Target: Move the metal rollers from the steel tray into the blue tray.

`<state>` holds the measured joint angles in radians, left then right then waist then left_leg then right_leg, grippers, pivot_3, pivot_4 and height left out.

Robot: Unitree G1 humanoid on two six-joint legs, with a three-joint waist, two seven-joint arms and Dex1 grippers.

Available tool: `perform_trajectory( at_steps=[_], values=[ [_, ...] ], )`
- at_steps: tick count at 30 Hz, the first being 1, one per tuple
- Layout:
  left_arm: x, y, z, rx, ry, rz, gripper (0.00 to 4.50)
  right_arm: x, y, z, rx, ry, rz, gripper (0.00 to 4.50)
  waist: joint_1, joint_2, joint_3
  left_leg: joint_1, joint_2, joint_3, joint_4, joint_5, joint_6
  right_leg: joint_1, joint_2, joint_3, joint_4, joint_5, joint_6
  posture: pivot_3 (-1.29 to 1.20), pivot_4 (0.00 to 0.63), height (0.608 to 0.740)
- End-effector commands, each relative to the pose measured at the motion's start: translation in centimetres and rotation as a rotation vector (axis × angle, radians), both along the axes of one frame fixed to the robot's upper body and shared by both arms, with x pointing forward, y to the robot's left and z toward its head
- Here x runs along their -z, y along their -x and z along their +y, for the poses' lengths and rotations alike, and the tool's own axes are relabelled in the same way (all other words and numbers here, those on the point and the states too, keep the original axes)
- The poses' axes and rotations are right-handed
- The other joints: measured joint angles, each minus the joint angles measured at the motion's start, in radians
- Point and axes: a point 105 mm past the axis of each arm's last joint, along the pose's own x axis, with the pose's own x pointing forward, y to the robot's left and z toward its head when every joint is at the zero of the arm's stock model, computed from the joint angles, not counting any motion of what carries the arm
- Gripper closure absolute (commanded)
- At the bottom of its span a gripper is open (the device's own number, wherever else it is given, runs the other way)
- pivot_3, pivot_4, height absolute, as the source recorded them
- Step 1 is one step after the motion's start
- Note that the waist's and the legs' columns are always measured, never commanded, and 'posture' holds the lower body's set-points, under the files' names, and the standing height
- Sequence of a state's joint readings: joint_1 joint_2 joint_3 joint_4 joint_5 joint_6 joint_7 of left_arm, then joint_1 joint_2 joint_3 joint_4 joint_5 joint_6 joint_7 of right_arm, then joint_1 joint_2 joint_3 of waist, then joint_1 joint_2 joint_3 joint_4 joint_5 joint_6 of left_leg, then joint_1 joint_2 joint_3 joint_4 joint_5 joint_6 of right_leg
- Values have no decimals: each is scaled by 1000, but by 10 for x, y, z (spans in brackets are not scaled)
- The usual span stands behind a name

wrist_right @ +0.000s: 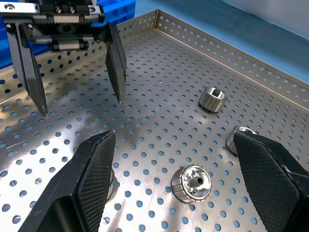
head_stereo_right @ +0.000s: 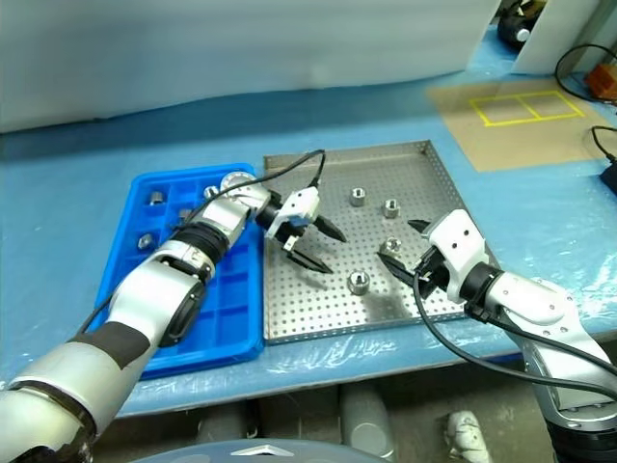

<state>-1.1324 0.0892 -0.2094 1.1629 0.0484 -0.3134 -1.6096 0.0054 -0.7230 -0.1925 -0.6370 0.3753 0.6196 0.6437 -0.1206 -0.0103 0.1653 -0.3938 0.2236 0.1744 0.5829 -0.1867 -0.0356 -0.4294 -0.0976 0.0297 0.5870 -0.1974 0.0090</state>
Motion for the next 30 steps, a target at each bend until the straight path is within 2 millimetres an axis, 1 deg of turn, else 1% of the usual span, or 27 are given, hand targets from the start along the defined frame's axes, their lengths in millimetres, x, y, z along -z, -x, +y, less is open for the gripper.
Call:
perform_trajectory(
  at_steps=[1, 4, 7, 11, 21, 26, 30],
  values=[
    [-3, 9, -16, 59, 36, -27, 836, -9, 1, 0, -15, 10, -29, 513, 3, 0, 0, 0, 0, 0, 0, 0, 0, 0, 0, 0, 0, 0, 0, -558, 150, 740],
    [6, 15, -23, 73, 25, -13, 836, -10, 2, -1, -14, 14, -28, 513, 4, 0, 0, 0, 0, 0, 0, 0, 0, 0, 0, 0, 0, 0, 0, -569, 150, 740],
    [20, 20, -27, 83, -6, -29, 836, -10, 3, -1, -8, 17, -28, 513, 3, 0, 0, 2, 0, 0, 0, 0, 0, 0, 0, 1, 0, 0, 0, -576, 150, 740],
    [30, 21, -30, 72, -33, -48, 836, -10, 5, -2, 1, 19, -28, 513, -1, 0, 0, 3, 0, 1, 0, 0, 0, 2, 0, 1, 0, 0, 0, -589, 150, 740],
    [44, 19, -49, -37, -33, -51, 836, -9, 8, -6, 19, 25, -23, 513, -4, 0, 0, 5, 0, 1, 0, -1, -1, 4, 0, 1, -1, 0, 0, -601, 150, 740],
    [56, 22, -51, -55, -65, -35, 836, -9, 8, -7, 24, 26, -24, 513, -4, 0, 0, 5, 0, 1, 0, -1, -1, 4, 0, 1, -1, 0, 0, -603, 150, 740],
    [58, 21, -52, -70, -68, -44, 836, -9, 8, -7, 26, 27, -25, 513, -5, 0, 0, 5, 0, 1, 0, -1, -2, 4, 0, 1, -1, 0, 0, -603, 150, 740]
  ],
)
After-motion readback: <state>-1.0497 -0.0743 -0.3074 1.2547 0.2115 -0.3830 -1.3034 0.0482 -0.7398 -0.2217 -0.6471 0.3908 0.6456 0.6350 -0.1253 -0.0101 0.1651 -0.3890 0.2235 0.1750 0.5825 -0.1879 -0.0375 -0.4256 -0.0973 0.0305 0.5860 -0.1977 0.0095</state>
